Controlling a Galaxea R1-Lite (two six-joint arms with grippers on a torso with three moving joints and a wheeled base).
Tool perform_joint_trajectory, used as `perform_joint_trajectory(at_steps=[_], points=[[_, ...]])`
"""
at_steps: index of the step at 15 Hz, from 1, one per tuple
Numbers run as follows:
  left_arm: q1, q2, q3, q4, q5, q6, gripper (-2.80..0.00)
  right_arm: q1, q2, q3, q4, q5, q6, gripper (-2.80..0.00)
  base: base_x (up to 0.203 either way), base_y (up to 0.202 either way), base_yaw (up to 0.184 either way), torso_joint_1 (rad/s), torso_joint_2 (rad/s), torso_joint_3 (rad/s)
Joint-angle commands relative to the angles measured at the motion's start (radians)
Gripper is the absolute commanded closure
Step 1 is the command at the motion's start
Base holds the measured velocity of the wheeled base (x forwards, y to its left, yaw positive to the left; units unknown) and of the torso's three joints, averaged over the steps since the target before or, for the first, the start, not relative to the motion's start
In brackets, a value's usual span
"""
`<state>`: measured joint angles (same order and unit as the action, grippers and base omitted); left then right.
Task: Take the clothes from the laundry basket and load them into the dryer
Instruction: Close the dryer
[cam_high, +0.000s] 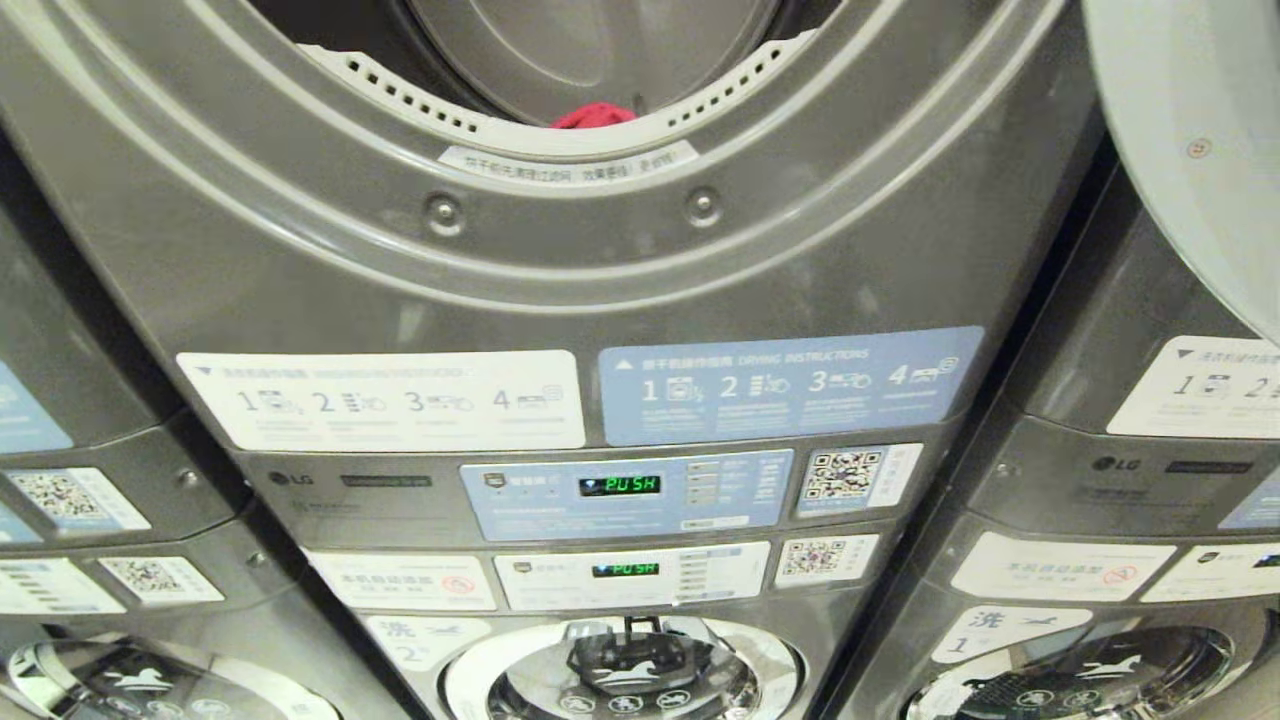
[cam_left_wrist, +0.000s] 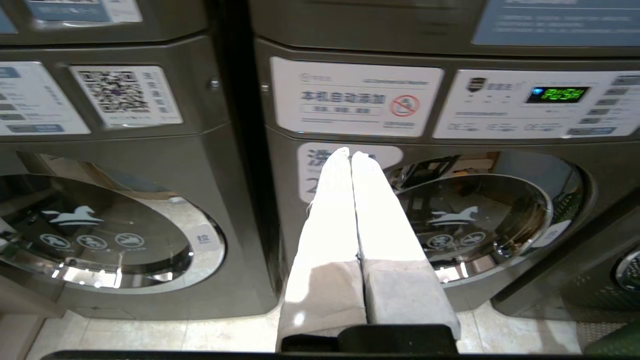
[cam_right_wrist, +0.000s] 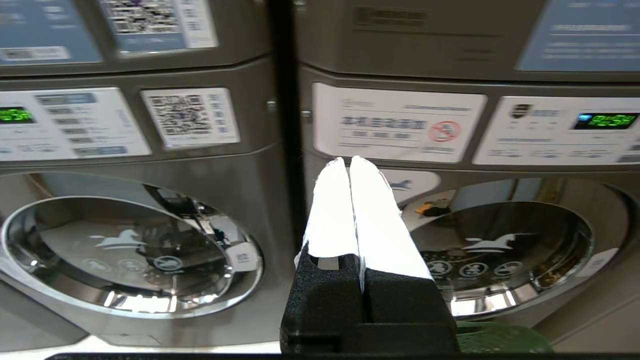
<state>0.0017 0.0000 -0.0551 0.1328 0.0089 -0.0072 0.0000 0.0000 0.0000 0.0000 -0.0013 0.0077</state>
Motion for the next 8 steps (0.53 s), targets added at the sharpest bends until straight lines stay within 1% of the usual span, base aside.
perform_joint_trajectory(at_steps=[1,8], points=[[0.000,0.000,0.000,0.001,0.000,0.000,0.00,0.000,0.002,0.000,0.000,0.000,0.000,0.00,0.000,-0.198,0.000,0.003,0.00,0.002],[0.001,0.000,0.000,0.001,0.000,0.000,0.00,0.000,0.002,0.000,0.000,0.001,0.000,0.00,0.000,-0.196,0.001,0.001,0.00,0.002]])
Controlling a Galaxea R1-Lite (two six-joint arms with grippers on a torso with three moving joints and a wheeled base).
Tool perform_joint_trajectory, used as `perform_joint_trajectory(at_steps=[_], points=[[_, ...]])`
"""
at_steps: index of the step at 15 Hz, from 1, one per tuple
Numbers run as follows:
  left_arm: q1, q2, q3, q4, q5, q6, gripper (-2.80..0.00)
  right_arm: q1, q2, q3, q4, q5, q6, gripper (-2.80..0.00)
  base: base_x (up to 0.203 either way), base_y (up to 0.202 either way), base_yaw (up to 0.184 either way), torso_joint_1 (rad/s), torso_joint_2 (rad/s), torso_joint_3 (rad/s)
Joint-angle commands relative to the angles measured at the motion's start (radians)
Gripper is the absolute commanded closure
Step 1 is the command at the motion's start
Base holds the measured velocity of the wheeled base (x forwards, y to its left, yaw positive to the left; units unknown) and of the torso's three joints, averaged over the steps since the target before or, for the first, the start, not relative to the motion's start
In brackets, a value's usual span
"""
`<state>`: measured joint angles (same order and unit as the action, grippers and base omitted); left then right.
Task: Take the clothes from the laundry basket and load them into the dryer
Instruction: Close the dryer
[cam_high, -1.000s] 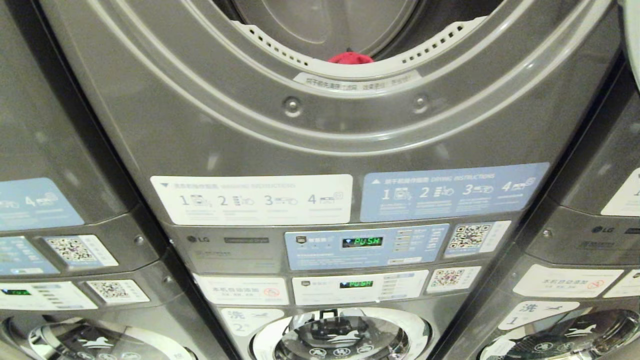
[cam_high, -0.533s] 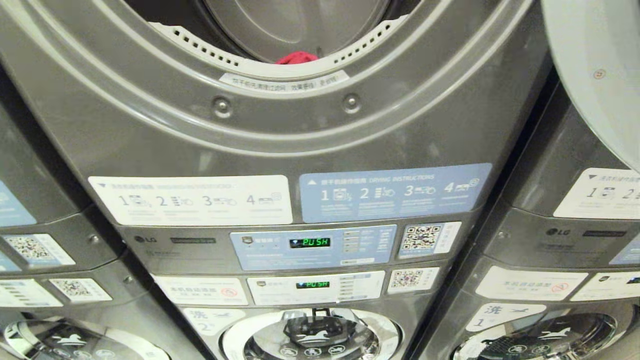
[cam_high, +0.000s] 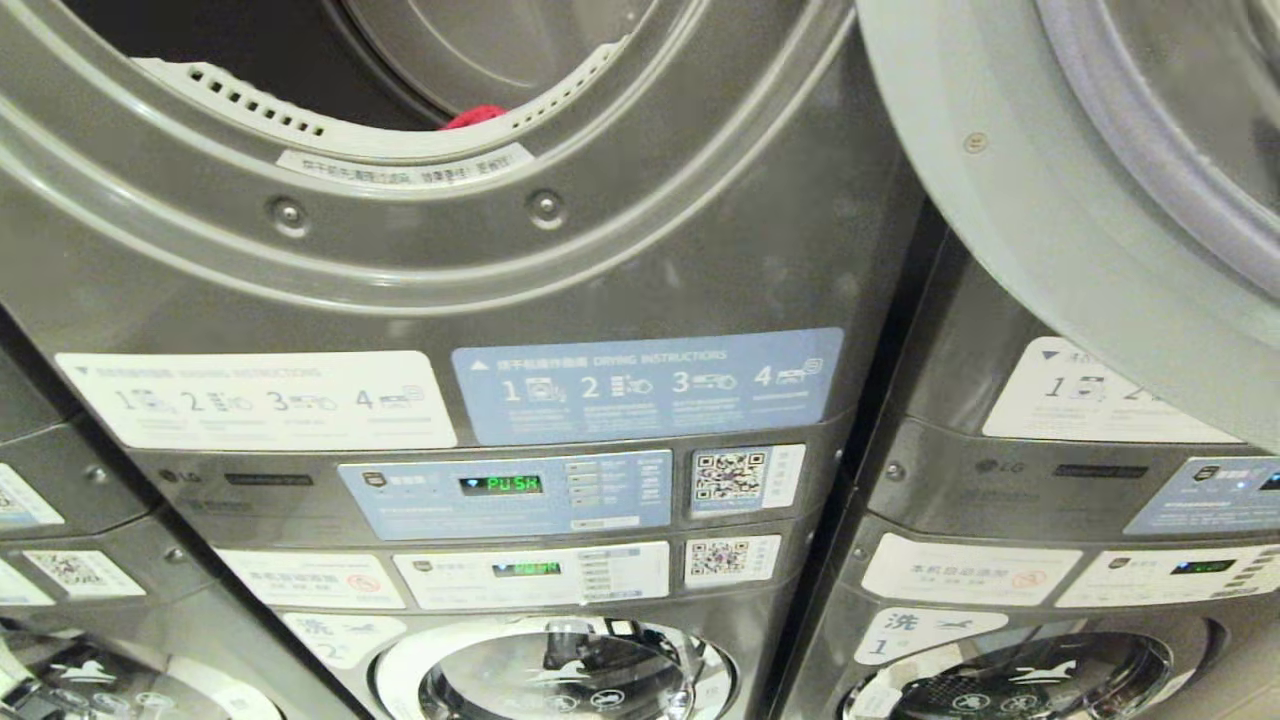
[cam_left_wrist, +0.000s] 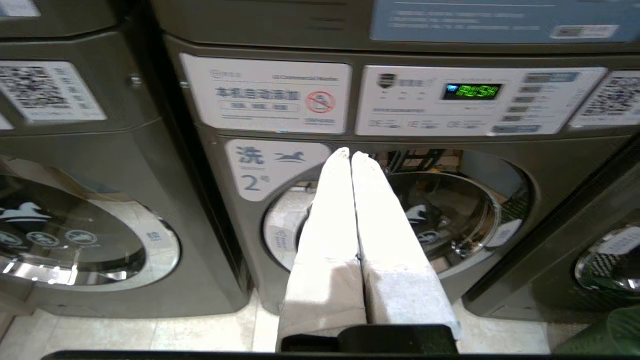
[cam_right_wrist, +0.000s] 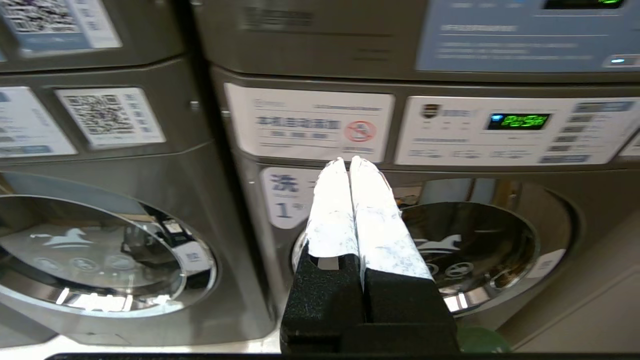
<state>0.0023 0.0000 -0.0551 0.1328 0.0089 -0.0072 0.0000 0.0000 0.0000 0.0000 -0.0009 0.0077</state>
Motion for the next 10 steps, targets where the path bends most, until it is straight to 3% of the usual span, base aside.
perform_joint_trajectory(at_steps=[1,10], points=[[0.000,0.000,0.000,0.001,0.000,0.000,0.00,0.000,0.002,0.000,0.000,0.001,0.000,0.00,0.000,-0.197,0.002,0.002,0.00,-0.002],[-0.001,0.000,0.000,0.001,0.000,-0.002,0.00,0.000,0.002,-0.002,0.000,-0.001,0.001,0.00,0.000,-0.195,0.000,0.001,0.00,0.002]])
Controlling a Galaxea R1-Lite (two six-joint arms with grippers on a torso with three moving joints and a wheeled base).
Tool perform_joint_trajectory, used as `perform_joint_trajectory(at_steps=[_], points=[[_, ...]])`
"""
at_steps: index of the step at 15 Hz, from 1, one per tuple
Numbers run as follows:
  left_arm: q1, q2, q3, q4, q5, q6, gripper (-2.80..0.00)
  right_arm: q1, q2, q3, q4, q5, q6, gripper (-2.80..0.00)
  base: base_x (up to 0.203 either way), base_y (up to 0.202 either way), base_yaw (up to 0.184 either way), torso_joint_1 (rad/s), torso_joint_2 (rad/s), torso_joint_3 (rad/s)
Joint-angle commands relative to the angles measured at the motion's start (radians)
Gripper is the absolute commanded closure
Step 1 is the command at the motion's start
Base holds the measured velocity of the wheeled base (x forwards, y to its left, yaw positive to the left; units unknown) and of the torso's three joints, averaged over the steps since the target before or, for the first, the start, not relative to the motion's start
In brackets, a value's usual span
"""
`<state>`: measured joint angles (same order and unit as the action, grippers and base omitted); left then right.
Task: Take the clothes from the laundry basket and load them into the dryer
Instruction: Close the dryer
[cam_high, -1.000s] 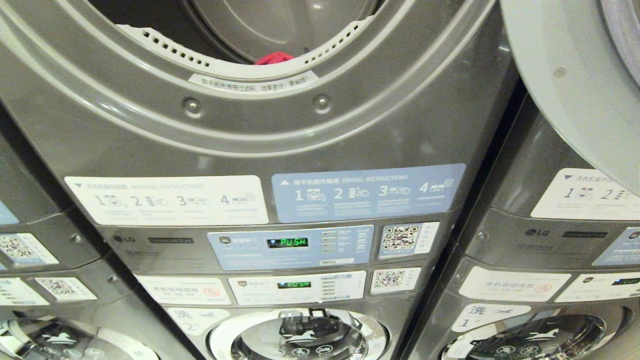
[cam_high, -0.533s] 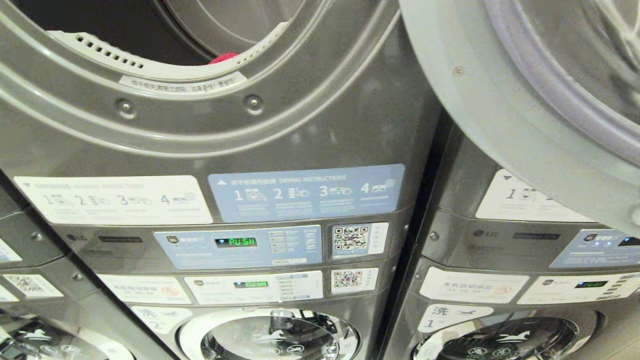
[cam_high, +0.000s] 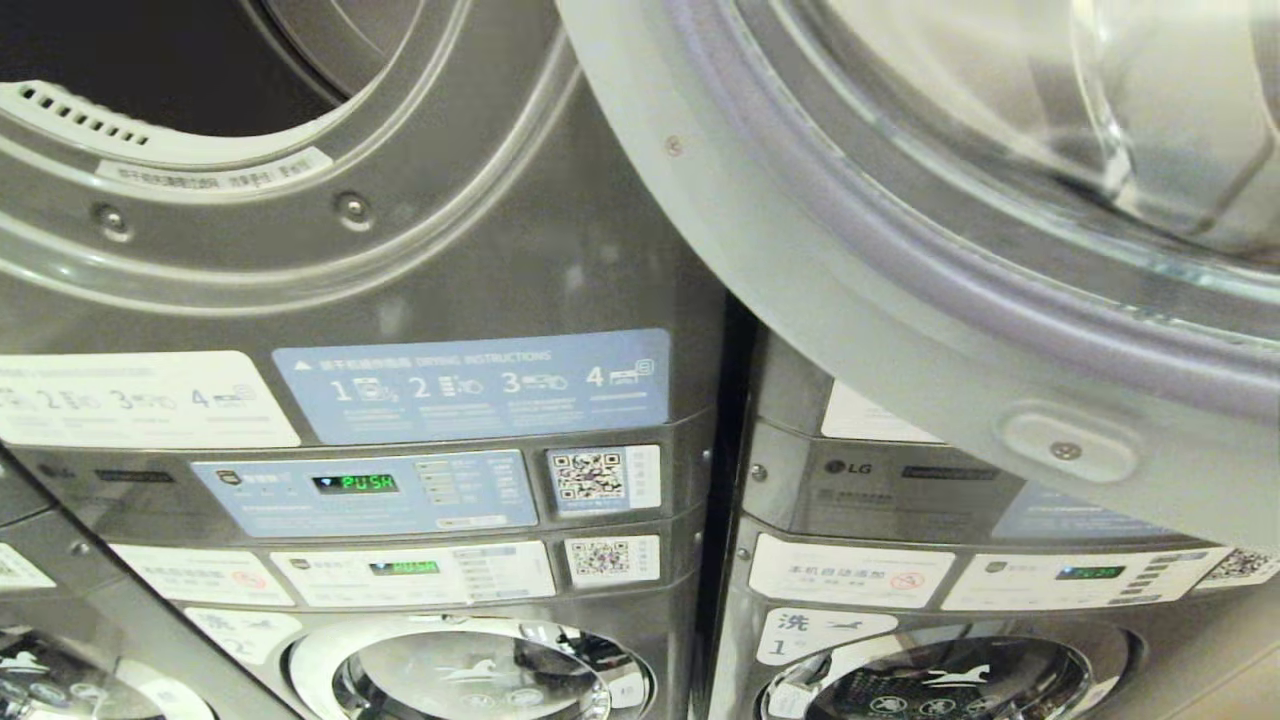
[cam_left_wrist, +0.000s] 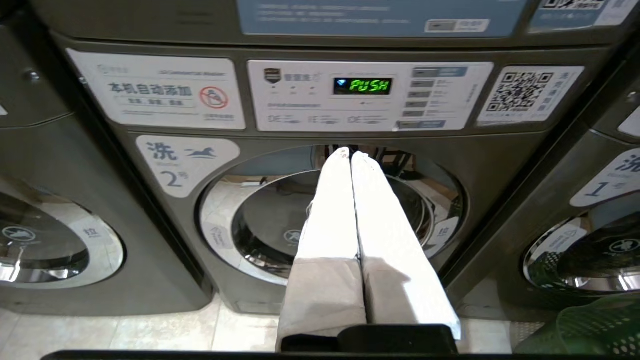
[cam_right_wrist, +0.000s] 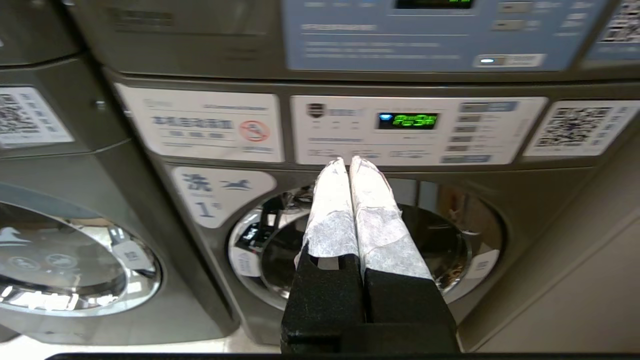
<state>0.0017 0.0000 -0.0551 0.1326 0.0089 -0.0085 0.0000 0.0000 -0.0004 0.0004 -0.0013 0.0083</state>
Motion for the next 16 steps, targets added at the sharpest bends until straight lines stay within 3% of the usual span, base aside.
perform_joint_trajectory(at_steps=[1,8,16], points=[[0.000,0.000,0.001,0.001,0.000,-0.001,0.00,0.000,0.002,0.000,0.000,0.001,0.001,0.00,0.000,-0.155,0.000,-0.001,0.00,0.005],[0.001,0.000,0.001,-0.001,0.000,-0.003,0.00,0.000,0.002,0.000,0.000,0.000,0.001,0.00,0.000,-0.014,0.001,0.001,0.00,0.013],[0.000,0.000,0.001,-0.001,0.000,-0.004,0.00,0.000,0.002,0.000,0.000,0.000,0.002,0.00,0.000,0.000,0.000,0.004,0.00,0.186]])
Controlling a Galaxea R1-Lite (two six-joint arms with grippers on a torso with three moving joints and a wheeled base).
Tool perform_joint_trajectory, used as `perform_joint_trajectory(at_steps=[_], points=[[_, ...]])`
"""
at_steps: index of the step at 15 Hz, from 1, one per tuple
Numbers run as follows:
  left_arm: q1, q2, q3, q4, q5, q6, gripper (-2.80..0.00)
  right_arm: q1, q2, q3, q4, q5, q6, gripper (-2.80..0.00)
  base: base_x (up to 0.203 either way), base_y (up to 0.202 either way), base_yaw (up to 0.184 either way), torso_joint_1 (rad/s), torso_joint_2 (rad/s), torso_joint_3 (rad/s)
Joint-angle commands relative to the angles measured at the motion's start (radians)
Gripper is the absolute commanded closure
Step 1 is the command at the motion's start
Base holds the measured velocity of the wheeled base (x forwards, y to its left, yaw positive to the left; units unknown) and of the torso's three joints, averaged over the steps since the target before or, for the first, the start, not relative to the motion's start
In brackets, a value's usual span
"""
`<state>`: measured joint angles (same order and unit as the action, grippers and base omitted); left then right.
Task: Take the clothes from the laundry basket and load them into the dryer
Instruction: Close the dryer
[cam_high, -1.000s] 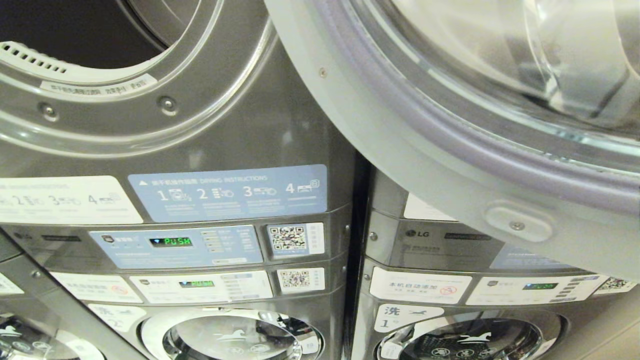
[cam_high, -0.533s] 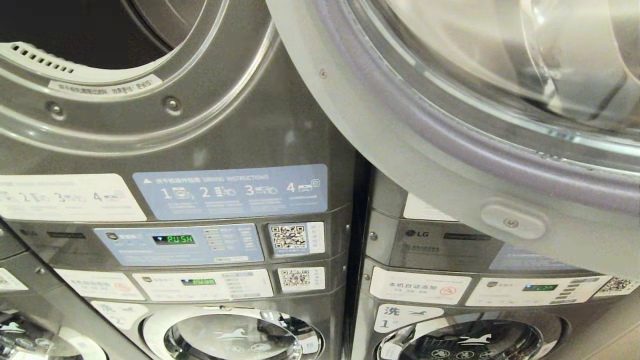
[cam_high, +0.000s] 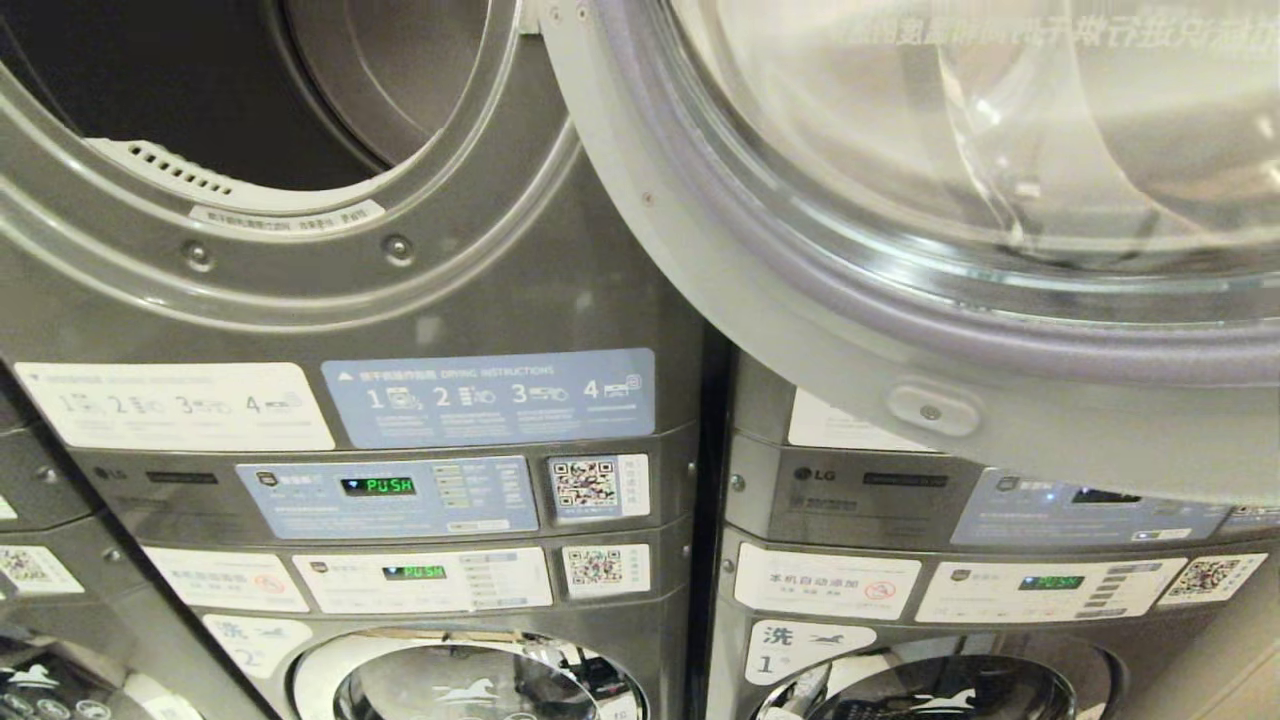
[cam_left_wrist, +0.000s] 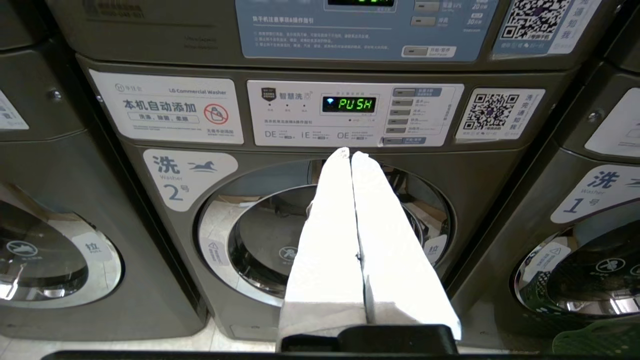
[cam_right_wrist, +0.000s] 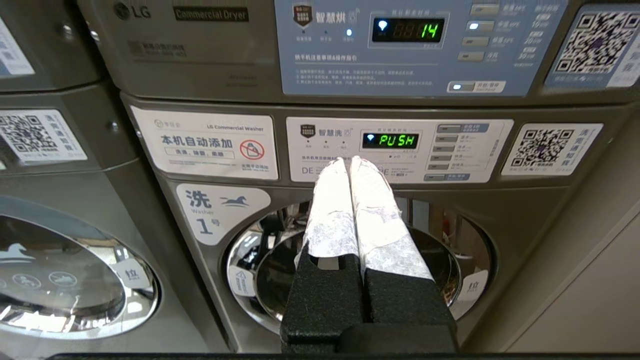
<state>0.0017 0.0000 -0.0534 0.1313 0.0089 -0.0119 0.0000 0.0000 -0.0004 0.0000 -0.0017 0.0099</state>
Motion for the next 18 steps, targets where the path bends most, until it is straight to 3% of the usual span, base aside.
perform_joint_trajectory(at_steps=[1,16,18], points=[[0.000,0.000,0.000,0.001,0.000,0.000,0.00,0.000,0.002,0.000,0.000,0.000,0.000,0.00,0.000,0.000,0.000,0.006,-0.01,0.195],[0.001,0.000,0.000,-0.001,0.000,-0.002,0.00,0.000,0.002,-0.003,0.006,0.005,-0.021,0.00,0.000,0.000,0.000,0.001,0.00,0.202],[0.000,0.000,0.000,-0.001,0.000,-0.002,0.00,0.000,0.017,-0.072,0.008,0.005,-0.032,0.00,0.000,0.000,0.000,0.003,0.00,0.110]])
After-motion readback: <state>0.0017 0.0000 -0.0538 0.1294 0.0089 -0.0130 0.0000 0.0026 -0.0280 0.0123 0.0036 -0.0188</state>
